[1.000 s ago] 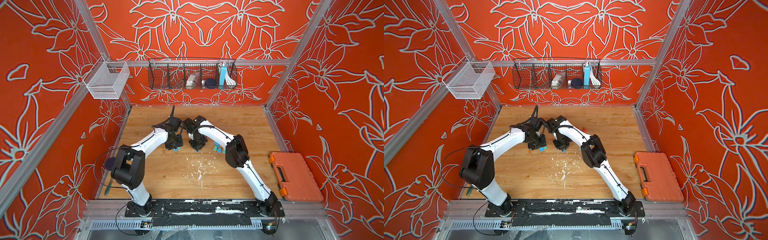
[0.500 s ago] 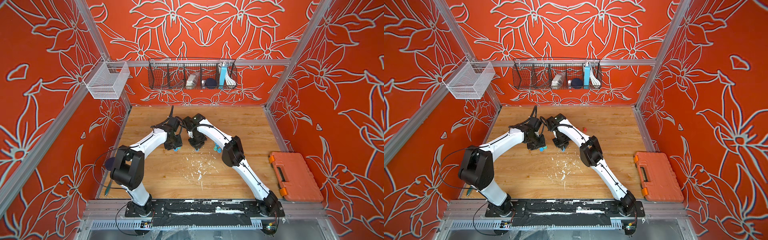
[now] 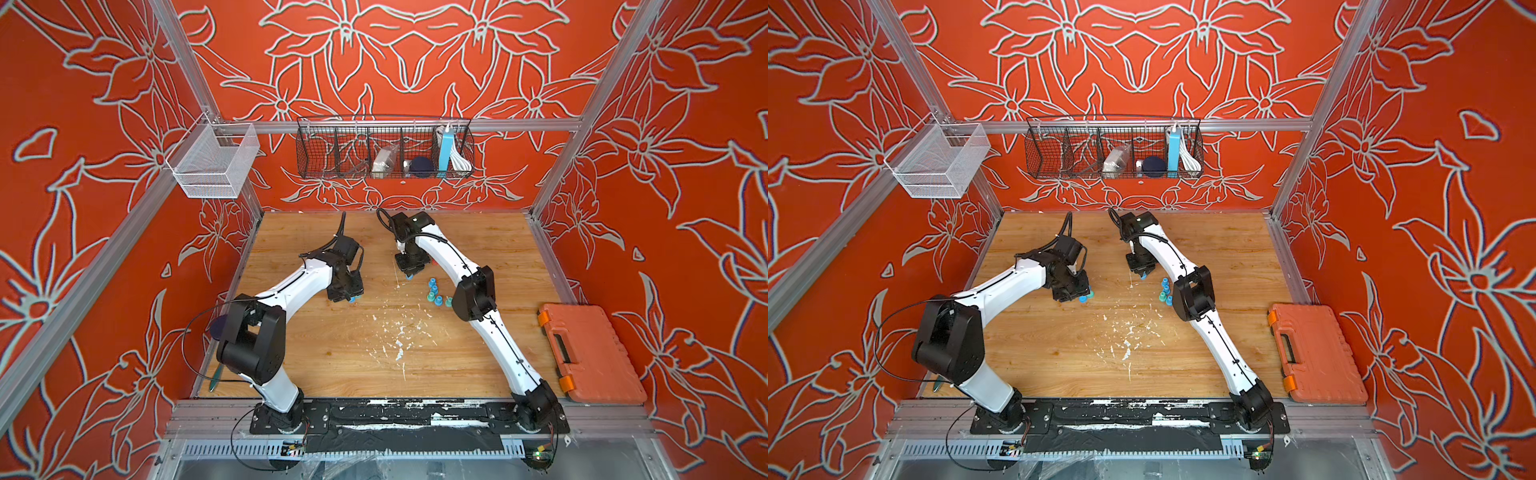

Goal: Close the stamp cap
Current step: Place the stamp at the center of the board.

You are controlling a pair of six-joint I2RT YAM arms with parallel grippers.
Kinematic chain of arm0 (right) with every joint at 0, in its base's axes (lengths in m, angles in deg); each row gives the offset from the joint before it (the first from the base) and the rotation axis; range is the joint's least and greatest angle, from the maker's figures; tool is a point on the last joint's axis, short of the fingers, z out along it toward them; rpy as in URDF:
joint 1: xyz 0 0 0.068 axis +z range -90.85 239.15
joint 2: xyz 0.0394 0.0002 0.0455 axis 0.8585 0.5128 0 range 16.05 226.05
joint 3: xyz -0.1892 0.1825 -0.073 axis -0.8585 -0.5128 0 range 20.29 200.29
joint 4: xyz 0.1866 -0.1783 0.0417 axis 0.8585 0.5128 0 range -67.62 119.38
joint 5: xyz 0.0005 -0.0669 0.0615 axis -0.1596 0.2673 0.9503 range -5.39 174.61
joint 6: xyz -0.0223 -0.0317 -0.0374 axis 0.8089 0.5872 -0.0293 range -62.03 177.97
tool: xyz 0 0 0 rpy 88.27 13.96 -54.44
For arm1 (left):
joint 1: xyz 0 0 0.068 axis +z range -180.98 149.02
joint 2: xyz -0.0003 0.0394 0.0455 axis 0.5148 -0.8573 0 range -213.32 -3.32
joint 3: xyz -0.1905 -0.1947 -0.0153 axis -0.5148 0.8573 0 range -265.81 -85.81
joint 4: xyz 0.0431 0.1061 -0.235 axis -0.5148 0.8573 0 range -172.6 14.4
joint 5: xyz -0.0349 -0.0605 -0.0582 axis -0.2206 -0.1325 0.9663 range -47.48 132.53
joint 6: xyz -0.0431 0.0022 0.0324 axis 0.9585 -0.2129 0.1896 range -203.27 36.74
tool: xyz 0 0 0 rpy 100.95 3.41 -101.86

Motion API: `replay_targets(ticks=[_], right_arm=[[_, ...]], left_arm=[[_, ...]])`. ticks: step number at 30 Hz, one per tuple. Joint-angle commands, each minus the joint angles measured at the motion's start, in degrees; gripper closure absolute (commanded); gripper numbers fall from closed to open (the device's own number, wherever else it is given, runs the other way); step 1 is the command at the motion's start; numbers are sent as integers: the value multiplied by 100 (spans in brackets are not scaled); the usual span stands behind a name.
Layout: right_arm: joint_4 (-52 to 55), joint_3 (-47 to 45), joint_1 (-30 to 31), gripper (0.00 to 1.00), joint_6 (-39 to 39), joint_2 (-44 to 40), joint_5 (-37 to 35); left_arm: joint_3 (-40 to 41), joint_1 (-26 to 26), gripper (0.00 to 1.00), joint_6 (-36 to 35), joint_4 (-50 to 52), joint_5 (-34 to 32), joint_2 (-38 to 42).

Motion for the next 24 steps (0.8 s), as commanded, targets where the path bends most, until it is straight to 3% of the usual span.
replay_targets(ticks=[1,12,24], right_arm=[[-140,0,-51,85,-74,490,-309],[-255,34,-187,83,-69,484,-325],[-298,54,-192,69,-43,233,-291]], left_arm=[[38,50,50,-37,60,-94,166],[3,93,50,-66,78,-71,140],[20,110,50,-50,60,-60,175]])
